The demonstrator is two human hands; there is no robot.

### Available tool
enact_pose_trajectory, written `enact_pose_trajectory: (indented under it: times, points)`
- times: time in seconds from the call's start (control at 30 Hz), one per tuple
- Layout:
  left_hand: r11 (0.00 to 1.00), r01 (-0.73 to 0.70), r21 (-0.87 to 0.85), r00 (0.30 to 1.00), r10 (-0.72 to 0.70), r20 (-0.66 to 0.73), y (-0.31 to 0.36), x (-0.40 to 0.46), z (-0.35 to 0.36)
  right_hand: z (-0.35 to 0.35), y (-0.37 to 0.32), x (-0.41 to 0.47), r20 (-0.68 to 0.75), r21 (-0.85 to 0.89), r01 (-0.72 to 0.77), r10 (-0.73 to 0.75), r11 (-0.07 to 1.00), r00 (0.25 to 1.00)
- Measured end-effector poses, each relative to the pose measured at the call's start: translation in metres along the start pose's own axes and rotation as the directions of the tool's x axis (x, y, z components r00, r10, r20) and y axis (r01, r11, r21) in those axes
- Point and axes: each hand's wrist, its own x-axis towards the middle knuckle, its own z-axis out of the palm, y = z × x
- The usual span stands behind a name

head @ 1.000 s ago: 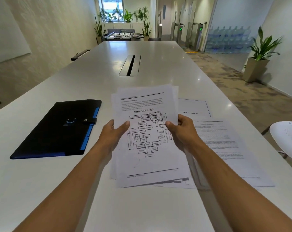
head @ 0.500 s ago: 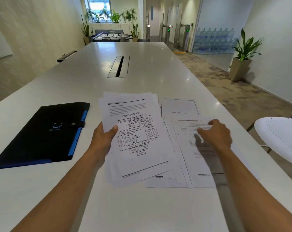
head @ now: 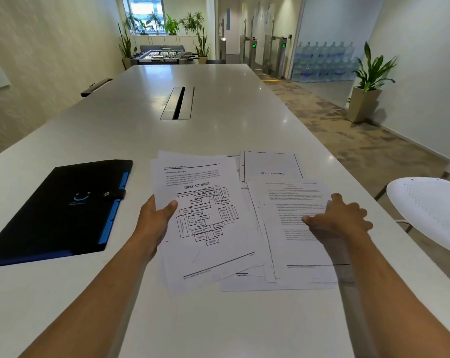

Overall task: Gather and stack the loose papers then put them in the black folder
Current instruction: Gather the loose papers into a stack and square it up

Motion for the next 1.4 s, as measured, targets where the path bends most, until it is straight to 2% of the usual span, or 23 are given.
enact_pose_trajectory:
  times: [0.33,0.4,0.5,0.57,0.77,0.93,1.2,1.33,1.4]
  points:
    - [1.0,-0.003,0.009,1.0,0.003,-0.025,-0.003,0.002,-0.001,0.006,-0.003,0.001,-0.014,0.209,0.064,-0.062,0.976,0.998]
    - [1.0,-0.003,0.004,1.0,0.003,-0.025,-0.004,0.002,-0.001,0.005,-0.003,0.002,-0.026,0.193,0.076,-0.073,0.978,0.997]
    - [1.0,-0.008,0.022,0.999,0.009,-0.032,-0.004,0.003,-0.002,0.003,-0.005,0.001,-0.053,0.043,0.065,-0.063,0.997,0.997]
    - [0.999,-0.014,0.037,0.999,0.016,-0.033,-0.005,0.004,-0.001,0.002,-0.007,-0.001,-0.058,0.007,0.063,-0.063,0.998,0.996]
    - [0.997,-0.05,0.054,0.999,0.05,-0.009,-0.01,0.006,-0.001,0.0,-0.009,-0.004,-0.02,0.063,0.11,-0.109,0.992,0.994]
    - [0.996,-0.059,0.067,0.998,0.059,0.004,-0.011,0.008,-0.003,0.0,-0.007,-0.003,0.025,0.143,0.092,-0.096,0.985,0.995]
    - [0.996,-0.064,0.063,0.998,0.063,0.009,-0.012,0.008,-0.001,0.002,-0.01,-0.003,-0.007,0.142,0.077,-0.077,0.987,0.997]
    - [0.995,-0.079,0.053,0.997,0.078,0.013,-0.011,0.006,-0.002,0.002,-0.009,-0.002,-0.027,0.204,0.068,-0.064,0.977,0.998]
    - [0.997,-0.068,0.023,0.997,0.068,0.022,-0.01,0.005,-0.001,0.004,-0.006,0.001,-0.009,0.368,0.057,-0.058,0.928,0.998]
